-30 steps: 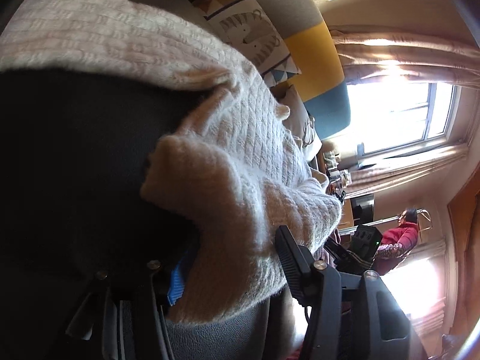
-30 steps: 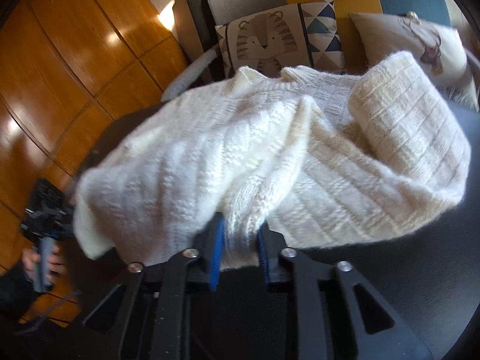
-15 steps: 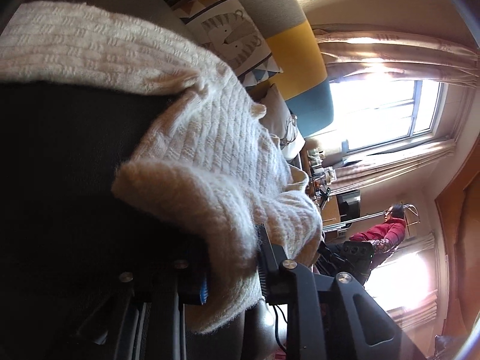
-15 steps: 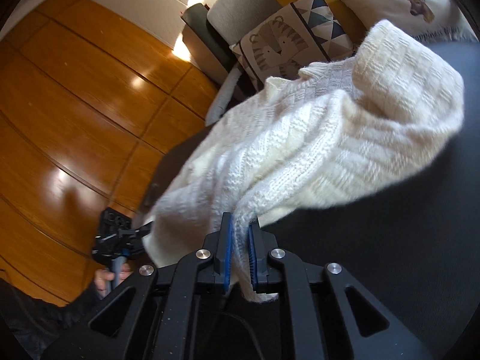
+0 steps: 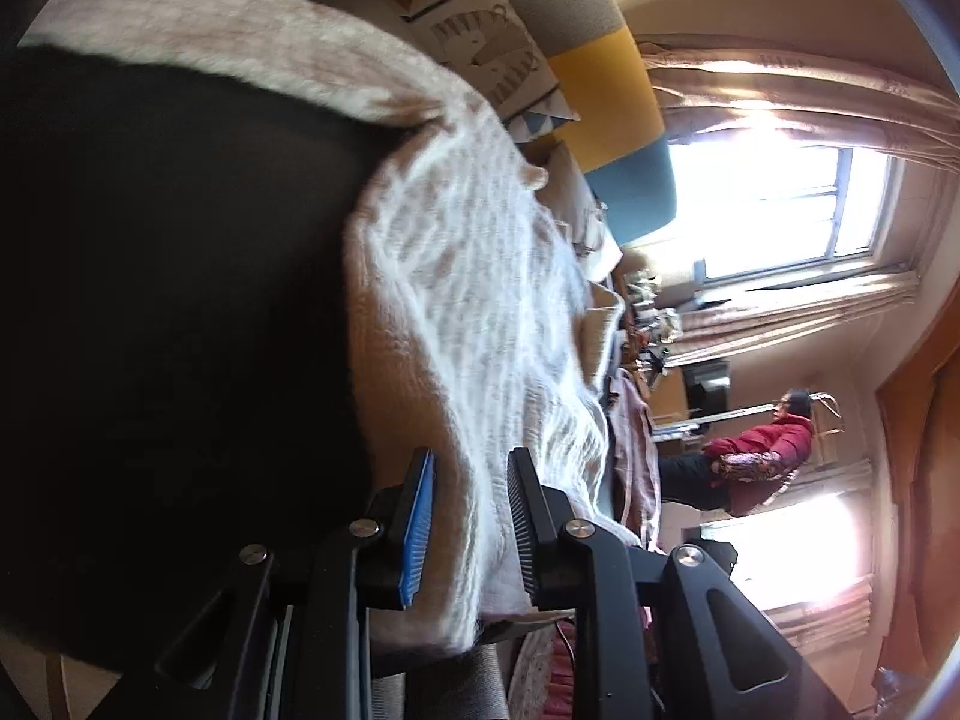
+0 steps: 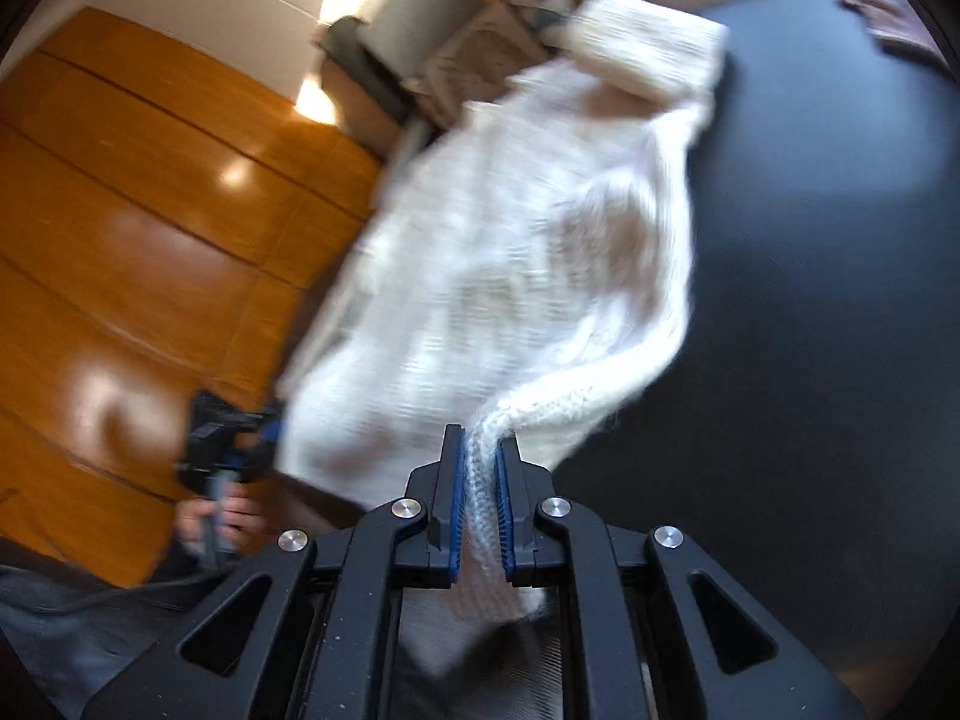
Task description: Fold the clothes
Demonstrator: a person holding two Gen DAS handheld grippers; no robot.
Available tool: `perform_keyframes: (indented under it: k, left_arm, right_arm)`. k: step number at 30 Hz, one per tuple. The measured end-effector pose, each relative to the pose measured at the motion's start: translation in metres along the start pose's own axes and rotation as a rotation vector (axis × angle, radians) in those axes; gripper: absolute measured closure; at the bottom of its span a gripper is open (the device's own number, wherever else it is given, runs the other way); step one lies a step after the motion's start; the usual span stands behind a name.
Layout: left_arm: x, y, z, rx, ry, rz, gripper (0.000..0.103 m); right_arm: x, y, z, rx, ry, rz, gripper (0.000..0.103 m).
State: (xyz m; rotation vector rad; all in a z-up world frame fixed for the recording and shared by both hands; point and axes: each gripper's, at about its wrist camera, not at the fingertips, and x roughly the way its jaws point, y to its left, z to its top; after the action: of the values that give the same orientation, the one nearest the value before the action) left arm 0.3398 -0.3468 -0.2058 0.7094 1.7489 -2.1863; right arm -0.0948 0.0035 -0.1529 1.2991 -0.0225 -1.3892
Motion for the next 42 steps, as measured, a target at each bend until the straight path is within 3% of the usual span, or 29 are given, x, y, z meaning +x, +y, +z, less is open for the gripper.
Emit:
perform_keyframes:
  k: [2, 4, 5, 10, 14, 20, 23, 25, 31, 32, 33, 34, 36, 39, 40, 42]
  left_arm:
    - [-0.006, 0.009, -0.003, 0.000, -0.018, 0.068, 0.076]
    - [-0.012, 0.017, -0.003, 0.016, -0.030, 0.140, 0.074]
    - [-0.014, 0.020, -0.003, 0.031, -0.038, 0.183, 0.073]
    - [-0.024, 0.033, -0.003, 0.034, -0.055, 0.280, 0.070]
    - [-0.020, 0.031, -0.006, 0.045, -0.056, 0.262, 0.069]
    - [-0.005, 0.020, -0.015, 0.074, 0.028, 0.206, 0.068]
    - [0.003, 0.011, -0.019, 0.103, 0.033, 0.194, 0.053]
    - [0.007, 0.003, -0.021, 0.137, 0.034, 0.200, 0.040]
    - [0.023, -0.026, -0.033, 0.275, 0.038, 0.351, 0.031]
    - [0.024, -0.027, -0.034, 0.281, 0.031, 0.359, 0.031]
    - [0.024, -0.029, -0.036, 0.286, 0.024, 0.366, 0.031]
    - [0.023, -0.030, -0.037, 0.286, 0.020, 0.361, 0.032]
    - [0.021, -0.030, -0.039, 0.283, 0.018, 0.355, 0.037]
    - [0.016, -0.025, -0.047, 0.283, 0.057, 0.337, 0.074]
    - [0.015, -0.023, -0.052, 0.286, 0.074, 0.334, 0.080]
    - [0.011, -0.022, -0.061, 0.306, 0.101, 0.330, 0.080]
  right_arm:
    - [0.005, -0.007, -0.006, -0.006, 0.010, -0.109, 0.074]
    - [0.009, -0.010, -0.011, -0.005, 0.009, -0.198, 0.039]
    - [0.008, -0.009, -0.014, -0.012, 0.003, -0.237, 0.036]
    - [0.009, -0.005, -0.022, -0.013, -0.023, -0.273, 0.036]
    - [0.013, -0.001, -0.037, -0.006, -0.041, -0.254, 0.036]
    - [0.014, 0.004, -0.054, 0.011, -0.046, -0.147, 0.036]
    - [0.020, 0.010, -0.055, -0.005, -0.053, -0.142, 0.036]
    - [0.024, 0.018, -0.058, -0.063, -0.057, -0.196, 0.036]
    - [0.049, 0.056, -0.084, -0.350, -0.038, -0.498, 0.039]
    - [0.050, 0.058, -0.086, -0.361, -0.033, -0.499, 0.045]
    - [0.049, 0.058, -0.086, -0.364, -0.025, -0.483, 0.063]
    - [0.048, 0.059, -0.086, -0.366, -0.018, -0.467, 0.080]
    - [0.048, 0.058, -0.084, -0.348, -0.001, -0.443, 0.085]
    - [0.041, 0.058, -0.080, -0.312, 0.015, -0.405, 0.087]
    - [0.035, 0.059, -0.080, -0.307, 0.012, -0.400, 0.087]
    - [0.022, 0.064, -0.082, -0.310, 0.005, -0.410, 0.087]
